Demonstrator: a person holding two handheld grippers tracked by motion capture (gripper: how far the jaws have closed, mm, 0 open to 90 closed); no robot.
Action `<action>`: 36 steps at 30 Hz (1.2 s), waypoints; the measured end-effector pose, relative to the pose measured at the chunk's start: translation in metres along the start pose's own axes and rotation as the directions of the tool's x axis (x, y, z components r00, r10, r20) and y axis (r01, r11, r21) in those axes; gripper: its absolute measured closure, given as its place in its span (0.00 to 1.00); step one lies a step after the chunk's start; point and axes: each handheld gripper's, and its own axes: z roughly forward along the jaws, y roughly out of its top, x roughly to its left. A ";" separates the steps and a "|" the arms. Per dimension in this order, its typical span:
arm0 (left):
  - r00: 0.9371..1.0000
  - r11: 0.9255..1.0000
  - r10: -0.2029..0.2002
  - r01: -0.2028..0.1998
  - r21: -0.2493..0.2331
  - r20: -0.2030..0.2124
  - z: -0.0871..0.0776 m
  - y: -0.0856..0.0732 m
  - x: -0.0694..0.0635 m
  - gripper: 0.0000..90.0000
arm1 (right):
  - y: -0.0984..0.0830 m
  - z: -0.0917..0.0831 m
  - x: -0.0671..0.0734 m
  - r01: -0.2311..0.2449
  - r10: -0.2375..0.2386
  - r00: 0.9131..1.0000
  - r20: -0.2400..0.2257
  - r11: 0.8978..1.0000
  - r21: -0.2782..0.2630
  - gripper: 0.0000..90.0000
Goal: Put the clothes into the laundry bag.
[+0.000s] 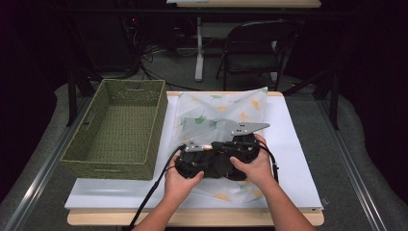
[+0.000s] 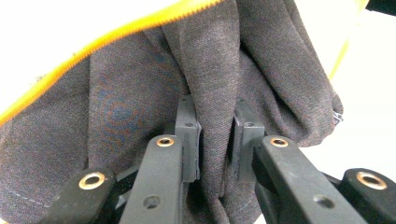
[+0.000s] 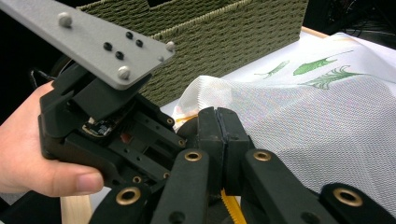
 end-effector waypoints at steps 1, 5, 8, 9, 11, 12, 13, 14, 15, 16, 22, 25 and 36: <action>1.000 1.000 -0.002 0.002 -0.001 0.000 0.000 0.001 0.000 0.85 | 0.000 0.000 0.000 0.000 0.000 1.000 0.000 1.000 0.000 1.00; 1.000 1.000 -0.008 0.008 -0.004 -0.003 0.001 0.002 0.001 0.85 | 0.000 0.000 0.001 0.001 -0.001 1.000 0.000 1.000 0.002 1.00; 1.000 1.000 -0.008 0.008 -0.004 -0.003 0.001 0.002 0.001 0.85 | 0.000 0.000 0.001 0.001 -0.001 1.000 0.000 1.000 0.002 1.00; 1.000 1.000 -0.008 0.008 -0.004 -0.003 0.001 0.002 0.001 0.85 | 0.000 0.000 0.001 0.001 -0.001 1.000 0.000 1.000 0.002 1.00; 1.000 1.000 -0.022 0.022 -0.012 -0.010 0.005 0.007 0.006 0.85 | 0.000 0.000 0.001 0.001 -0.001 1.000 0.000 1.000 0.002 1.00; 0.999 0.999 -0.038 0.038 -0.017 -0.013 0.007 0.008 0.007 0.85 | 0.000 0.000 0.001 0.005 -0.005 1.000 -0.003 1.000 0.003 1.00; 0.999 0.999 -0.030 0.029 -0.018 -0.015 0.007 0.009 0.008 0.85 | 0.000 0.001 0.001 0.005 -0.005 1.000 -0.003 1.000 0.003 1.00; 0.999 0.999 -0.032 0.031 -0.020 -0.017 0.008 0.009 0.008 0.85 | 0.000 0.000 0.002 0.005 -0.005 1.000 -0.004 1.000 0.002 1.00; 0.999 0.999 -0.029 0.029 -0.020 -0.022 0.009 0.010 0.009 0.85 | 0.000 0.000 0.002 0.005 -0.005 1.000 -0.004 1.000 0.002 1.00; 0.999 0.999 -0.034 0.034 -0.015 -0.017 0.009 0.011 0.009 0.85 | 0.000 0.000 0.002 0.004 -0.004 1.000 -0.004 1.000 0.001 1.00; 0.999 0.999 -0.033 0.033 -0.017 -0.027 0.011 0.014 0.010 0.85 | 0.000 -0.001 0.002 0.000 -0.001 1.000 -0.006 1.000 -0.003 1.00; 0.999 0.999 -0.033 0.033 -0.017 -0.027 0.011 0.014 0.010 0.85 | 0.001 -0.001 0.002 0.000 0.000 1.000 -0.007 1.000 -0.003 1.00; 0.997 0.998 -0.048 0.046 -0.046 -0.057 0.015 0.024 0.016 0.85 | 0.001 -0.001 0.003 0.001 -0.001 1.000 -0.015 1.000 -0.006 1.00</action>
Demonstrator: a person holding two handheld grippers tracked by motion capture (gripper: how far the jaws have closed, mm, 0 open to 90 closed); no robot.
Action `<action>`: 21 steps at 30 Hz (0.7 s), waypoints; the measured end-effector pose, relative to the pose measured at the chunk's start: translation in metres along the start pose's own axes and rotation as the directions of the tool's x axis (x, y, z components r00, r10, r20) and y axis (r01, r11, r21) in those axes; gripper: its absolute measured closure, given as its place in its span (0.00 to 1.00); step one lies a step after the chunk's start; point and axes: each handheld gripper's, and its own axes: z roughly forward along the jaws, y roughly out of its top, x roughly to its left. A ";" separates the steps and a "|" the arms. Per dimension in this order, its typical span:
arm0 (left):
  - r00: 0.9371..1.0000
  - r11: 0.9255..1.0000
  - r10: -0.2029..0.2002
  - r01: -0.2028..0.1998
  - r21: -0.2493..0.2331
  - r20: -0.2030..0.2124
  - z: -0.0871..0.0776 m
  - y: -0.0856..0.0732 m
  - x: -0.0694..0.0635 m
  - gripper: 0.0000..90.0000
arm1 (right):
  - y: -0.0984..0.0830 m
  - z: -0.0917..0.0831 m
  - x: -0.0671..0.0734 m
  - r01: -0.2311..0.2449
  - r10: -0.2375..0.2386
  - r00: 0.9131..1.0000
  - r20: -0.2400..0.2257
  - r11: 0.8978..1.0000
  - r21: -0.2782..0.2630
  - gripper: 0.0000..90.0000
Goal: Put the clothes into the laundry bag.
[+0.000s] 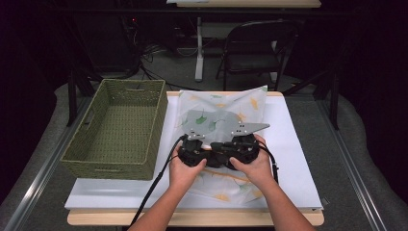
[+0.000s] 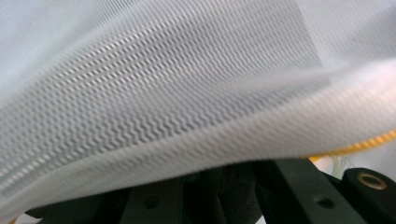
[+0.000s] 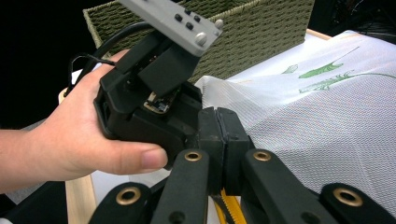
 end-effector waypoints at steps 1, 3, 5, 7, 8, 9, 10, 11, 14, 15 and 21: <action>1.000 1.000 -0.004 0.004 -0.002 -0.004 0.000 0.001 0.000 0.85 | 0.000 0.000 0.000 0.002 -0.002 1.000 -0.001 1.000 0.001 1.00; 1.000 1.000 -0.002 0.002 -0.004 -0.003 0.000 0.003 0.002 0.85 | 0.000 0.000 0.000 0.002 -0.002 1.000 -0.001 1.000 0.002 1.00; 1.000 1.000 -0.017 0.017 -0.010 -0.005 0.002 0.004 0.003 0.85 | 0.000 0.001 0.001 0.002 -0.002 1.000 -0.002 1.000 0.001 1.00; 1.000 1.000 -0.007 0.007 -0.008 -0.012 0.003 0.006 0.004 0.85 | 0.000 0.001 0.001 0.003 -0.003 1.000 -0.002 1.000 0.003 1.00; 1.000 1.000 -0.011 0.010 -0.010 -0.015 0.004 0.007 0.004 0.85 | 0.000 0.002 0.001 0.004 -0.004 1.000 -0.003 1.000 0.003 1.00; 1.000 1.000 0.000 0.000 -0.014 -0.020 0.004 0.007 0.005 0.85 | 0.000 0.002 0.001 0.004 -0.004 1.000 -0.003 1.000 0.003 1.00; 1.000 1.000 -0.008 0.007 -0.020 -0.019 0.006 0.008 0.005 0.85 | 0.000 0.002 0.001 0.003 -0.003 1.000 -0.003 1.000 0.002 1.00; 1.000 1.000 -0.011 0.010 -0.022 -0.022 0.007 0.008 0.005 0.85 | 0.000 0.002 0.001 0.001 -0.001 1.000 -0.006 1.000 0.001 1.00; 1.000 1.000 -0.008 0.008 -0.026 -0.026 0.011 0.008 0.006 0.85 | -0.001 0.002 0.000 -0.002 0.002 1.000 -0.004 1.000 0.000 1.00; 0.999 1.000 -0.008 0.007 -0.024 -0.032 0.012 0.008 0.006 0.85 | -0.001 0.002 0.000 -0.003 0.003 1.000 -0.002 1.000 0.001 1.00; 0.999 1.000 -0.012 0.011 -0.028 -0.031 0.014 0.008 0.008 0.84 | -0.002 0.003 -0.002 -0.008 0.008 1.000 0.002 1.000 0.005 1.00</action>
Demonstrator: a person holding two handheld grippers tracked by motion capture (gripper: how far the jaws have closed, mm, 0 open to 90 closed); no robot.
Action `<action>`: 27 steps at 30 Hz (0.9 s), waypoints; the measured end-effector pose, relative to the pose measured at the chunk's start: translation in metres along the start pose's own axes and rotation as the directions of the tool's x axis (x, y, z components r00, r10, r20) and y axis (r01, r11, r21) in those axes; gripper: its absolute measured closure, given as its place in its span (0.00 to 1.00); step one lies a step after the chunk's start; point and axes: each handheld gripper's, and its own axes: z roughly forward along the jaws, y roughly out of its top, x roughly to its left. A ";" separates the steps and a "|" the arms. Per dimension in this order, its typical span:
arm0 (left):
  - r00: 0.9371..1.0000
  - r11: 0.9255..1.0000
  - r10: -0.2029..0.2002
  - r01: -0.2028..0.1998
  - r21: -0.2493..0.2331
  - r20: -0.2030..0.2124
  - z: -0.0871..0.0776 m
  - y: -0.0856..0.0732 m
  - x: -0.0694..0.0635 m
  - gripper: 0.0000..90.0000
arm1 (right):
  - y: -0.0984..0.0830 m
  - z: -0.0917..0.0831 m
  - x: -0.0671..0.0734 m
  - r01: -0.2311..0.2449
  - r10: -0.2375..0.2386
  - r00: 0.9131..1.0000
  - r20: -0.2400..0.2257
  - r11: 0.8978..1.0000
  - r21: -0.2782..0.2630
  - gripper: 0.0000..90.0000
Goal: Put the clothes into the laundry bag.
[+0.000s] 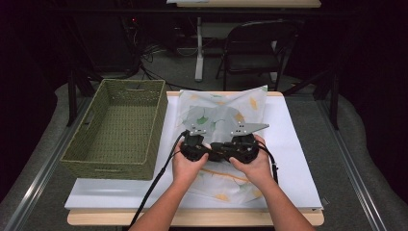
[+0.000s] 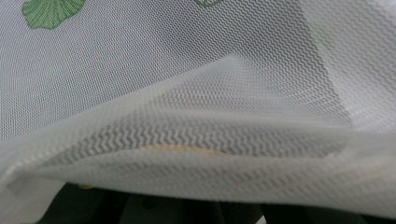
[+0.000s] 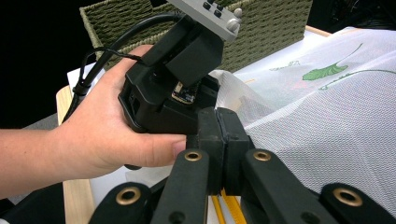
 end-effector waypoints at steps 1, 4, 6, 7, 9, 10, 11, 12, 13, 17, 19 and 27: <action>1.000 1.000 0.001 -0.001 0.002 0.002 0.000 0.000 0.000 0.84 | 0.000 0.000 0.000 0.002 -0.002 1.000 0.002 1.000 0.001 1.00; 1.000 1.000 0.017 -0.017 0.001 -0.004 0.001 -0.001 0.000 0.82 | 0.000 0.000 -0.001 -0.004 0.004 1.000 0.002 1.000 0.000 1.00; 1.000 1.000 0.018 -0.017 0.005 -0.003 0.000 -0.001 0.000 0.82 | -0.001 0.000 -0.001 -0.007 0.007 1.000 0.002 1.000 0.000 1.00; 1.000 1.000 0.000 0.000 0.004 0.000 0.001 -0.001 0.000 0.82 | -0.001 0.001 -0.001 -0.006 0.006 1.000 0.002 1.000 0.002 1.00; 1.000 1.000 -0.004 0.004 0.004 0.002 0.001 0.000 0.000 0.83 | -0.001 0.001 -0.001 -0.005 0.005 1.000 0.004 1.000 0.003 1.00; 1.000 1.000 0.002 -0.002 0.000 -0.001 0.002 0.000 0.000 0.83 | -0.001 0.001 -0.001 -0.001 0.001 1.000 0.005 1.000 0.004 1.00; 1.000 1.000 0.003 -0.003 -0.003 -0.002 0.002 0.000 0.000 0.83 | -0.001 0.001 -0.001 -0.001 0.001 1.000 0.005 1.000 0.004 1.00; 1.000 1.000 0.002 -0.002 -0.006 -0.004 0.002 0.000 0.000 0.83 | -0.001 0.001 -0.001 -0.002 0.002 1.000 0.005 1.000 0.004 1.00; 1.000 1.000 0.002 -0.002 -0.006 -0.003 0.002 0.000 0.000 0.83 | -0.001 0.001 -0.001 -0.005 0.005 1.000 0.005 1.000 0.003 1.00; 1.000 1.000 -0.005 0.005 -0.004 0.000 0.003 0.000 0.000 0.83 | -0.001 0.001 -0.001 -0.005 0.005 1.000 0.006 1.000 0.002 1.00; 1.000 1.000 -0.007 0.007 -0.002 0.002 0.003 0.000 0.001 0.83 | -0.001 0.001 -0.001 -0.005 0.005 1.000 0.006 1.000 0.003 1.00; 1.000 1.000 -0.015 0.015 -0.019 -0.009 0.006 0.001 0.000 0.84 | -0.001 0.001 -0.003 -0.007 0.007 1.000 0.010 1.000 -0.006 1.00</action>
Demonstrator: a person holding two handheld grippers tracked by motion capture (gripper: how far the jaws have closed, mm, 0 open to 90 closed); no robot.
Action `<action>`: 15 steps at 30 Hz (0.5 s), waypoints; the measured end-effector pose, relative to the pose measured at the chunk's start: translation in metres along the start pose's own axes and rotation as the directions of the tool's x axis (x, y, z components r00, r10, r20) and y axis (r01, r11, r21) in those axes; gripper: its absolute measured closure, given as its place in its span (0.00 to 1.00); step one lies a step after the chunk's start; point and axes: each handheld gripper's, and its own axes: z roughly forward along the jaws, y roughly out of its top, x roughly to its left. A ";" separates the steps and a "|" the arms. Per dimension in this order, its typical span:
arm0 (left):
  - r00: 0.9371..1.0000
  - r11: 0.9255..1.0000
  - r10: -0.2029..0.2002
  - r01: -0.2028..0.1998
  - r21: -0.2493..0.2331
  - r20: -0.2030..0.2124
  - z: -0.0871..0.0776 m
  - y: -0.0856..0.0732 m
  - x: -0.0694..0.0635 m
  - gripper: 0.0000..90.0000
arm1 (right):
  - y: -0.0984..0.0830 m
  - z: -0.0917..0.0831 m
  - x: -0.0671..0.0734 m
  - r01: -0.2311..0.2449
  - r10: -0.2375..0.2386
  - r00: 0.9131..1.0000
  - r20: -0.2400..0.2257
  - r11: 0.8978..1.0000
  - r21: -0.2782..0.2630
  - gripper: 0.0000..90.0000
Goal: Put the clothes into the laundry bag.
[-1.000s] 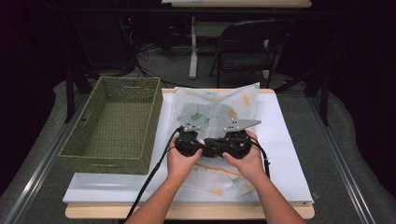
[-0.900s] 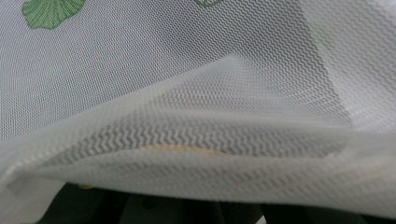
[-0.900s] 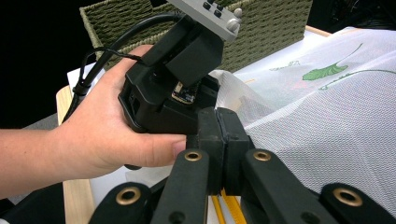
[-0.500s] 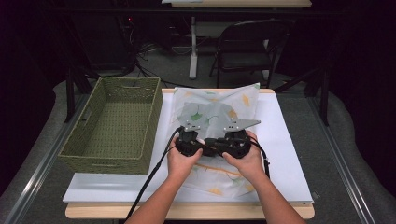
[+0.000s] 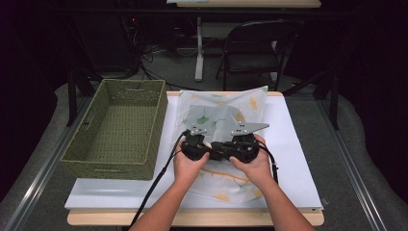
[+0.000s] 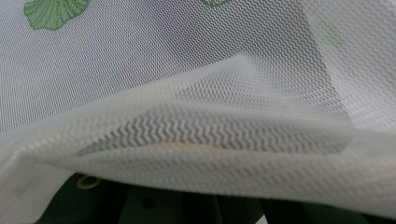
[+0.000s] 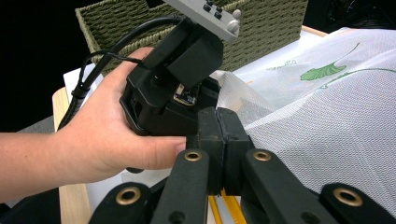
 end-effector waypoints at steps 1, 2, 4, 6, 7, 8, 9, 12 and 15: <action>1.000 1.000 -0.001 0.001 -0.006 -0.002 0.001 0.000 0.000 0.84 | 0.000 0.000 -0.001 -0.004 0.004 1.000 -0.001 1.000 -0.001 1.00; 1.000 1.000 0.001 -0.001 -0.009 -0.003 0.001 0.000 0.001 0.84 | 0.000 0.000 -0.002 -0.006 0.006 1.000 0.000 1.000 -0.003 1.00; 1.000 1.000 0.009 -0.009 -0.015 -0.009 0.005 0.003 0.000 0.84 | 0.000 0.000 -0.003 -0.007 0.007 1.000 0.002 1.000 -0.005 1.00; 1.000 1.000 0.009 -0.009 -0.015 -0.009 0.005 0.003 0.000 0.84 | 0.001 -0.001 -0.005 -0.015 0.015 1.000 0.006 1.000 -0.011 1.00; 1.000 1.000 0.009 -0.009 -0.015 -0.009 0.005 0.003 0.000 0.84 | 0.001 -0.001 -0.005 -0.015 0.015 1.000 0.006 1.000 -0.011 1.00; 1.000 1.000 0.009 -0.009 -0.015 -0.009 0.005 0.003 0.000 0.84 | 0.001 -0.001 -0.005 -0.015 0.015 1.000 0.006 1.000 -0.011 1.00; 1.000 1.000 0.009 -0.009 -0.015 -0.009 0.005 0.003 0.000 0.84 | 0.001 -0.001 -0.005 -0.015 0.015 1.000 0.006 1.000 -0.011 1.00; 1.000 1.000 0.009 -0.009 -0.015 -0.009 0.005 0.003 0.000 0.84 | 0.001 -0.001 -0.005 -0.015 0.015 1.000 0.006 1.000 -0.011 1.00; 1.000 1.000 0.013 -0.013 -0.016 -0.022 0.008 0.010 -0.001 0.84 | 0.001 -0.001 -0.006 -0.017 0.017 1.000 0.006 1.000 -0.014 1.00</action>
